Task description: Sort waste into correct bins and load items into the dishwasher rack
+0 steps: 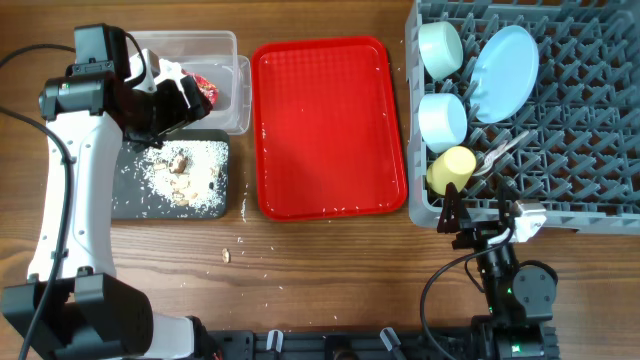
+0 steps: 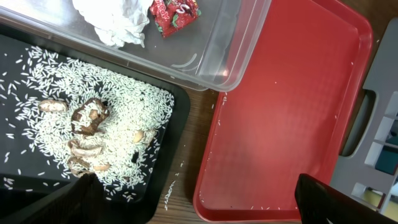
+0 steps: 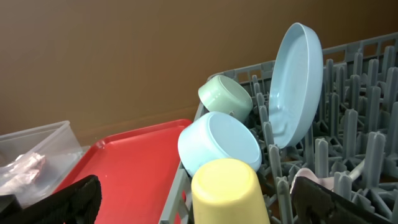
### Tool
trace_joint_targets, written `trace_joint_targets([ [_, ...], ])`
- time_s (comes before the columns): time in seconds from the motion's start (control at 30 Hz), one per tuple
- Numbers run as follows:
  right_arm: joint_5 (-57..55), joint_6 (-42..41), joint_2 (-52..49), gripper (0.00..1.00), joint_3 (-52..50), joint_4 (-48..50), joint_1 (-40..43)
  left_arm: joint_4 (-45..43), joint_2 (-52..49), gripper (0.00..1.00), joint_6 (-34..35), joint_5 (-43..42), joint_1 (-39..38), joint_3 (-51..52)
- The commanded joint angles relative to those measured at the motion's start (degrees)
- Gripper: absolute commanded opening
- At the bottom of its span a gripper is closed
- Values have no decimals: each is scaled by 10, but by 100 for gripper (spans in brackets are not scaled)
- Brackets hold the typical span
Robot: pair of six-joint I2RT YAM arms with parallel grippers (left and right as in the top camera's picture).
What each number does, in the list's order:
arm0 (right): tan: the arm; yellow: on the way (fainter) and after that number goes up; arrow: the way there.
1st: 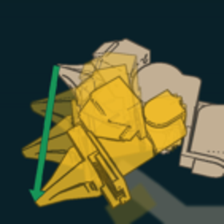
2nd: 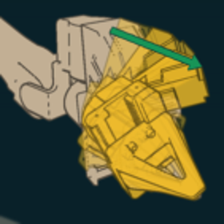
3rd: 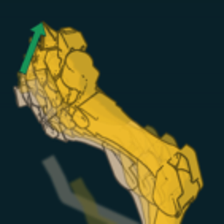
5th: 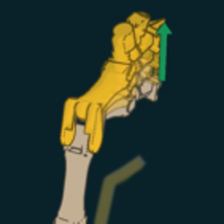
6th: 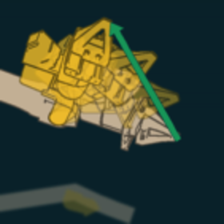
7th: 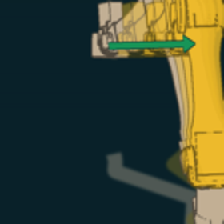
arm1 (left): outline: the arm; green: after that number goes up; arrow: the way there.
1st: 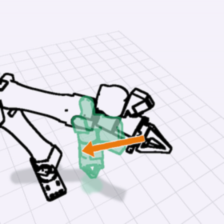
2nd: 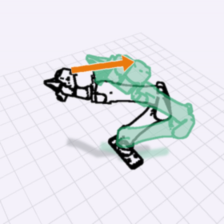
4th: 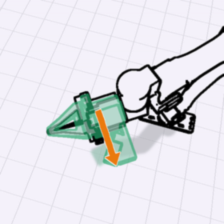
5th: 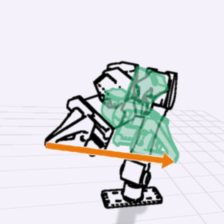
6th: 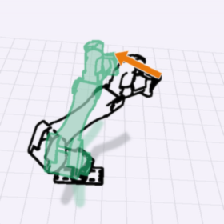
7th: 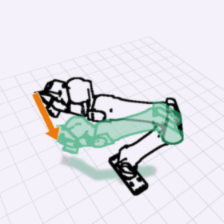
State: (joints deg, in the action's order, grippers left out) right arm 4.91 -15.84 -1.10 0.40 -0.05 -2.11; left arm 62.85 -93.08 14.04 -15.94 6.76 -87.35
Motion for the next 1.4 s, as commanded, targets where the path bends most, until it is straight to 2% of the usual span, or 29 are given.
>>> trace_joint_targets([
  [0.0,-10,-9,8,100,0,2,-3,0,10,100,-3,2,2,-8],
  [0.63,-10,-9,3,100,0,2,-3,2,19,100,-4,4,2,-8],
  [0.73,-10,-9,3,100,0,2,-3,-31,48,100,-2,14,0,-5],
  [0.83,-10,-9,3,100,-1,2,-3,-115,89,100,-5,14,-23,30],
  [0.87,-10,-9,3,100,0,2,-3,-187,117,100,-24,15,-41,71],
  [0.93,-10,-9,3,100,0,2,-3,-272,157,100,-54,15,-63,134],
  [0.97,-10,-9,3,100,0,2,-3,-355,201,100,-76,14,-78,205],
  [1.0,-10,-9,3,100,0,2,-3,-395,225,100,-80,16,-84,245],
  [1.27,-10,-9,3,100,0,2,-3,-660,432,100,-76,19,-81,572],
  [1.37,-10,-8,3,100,0,2,-3,-728,506,100,-76,19,-71,671],
])
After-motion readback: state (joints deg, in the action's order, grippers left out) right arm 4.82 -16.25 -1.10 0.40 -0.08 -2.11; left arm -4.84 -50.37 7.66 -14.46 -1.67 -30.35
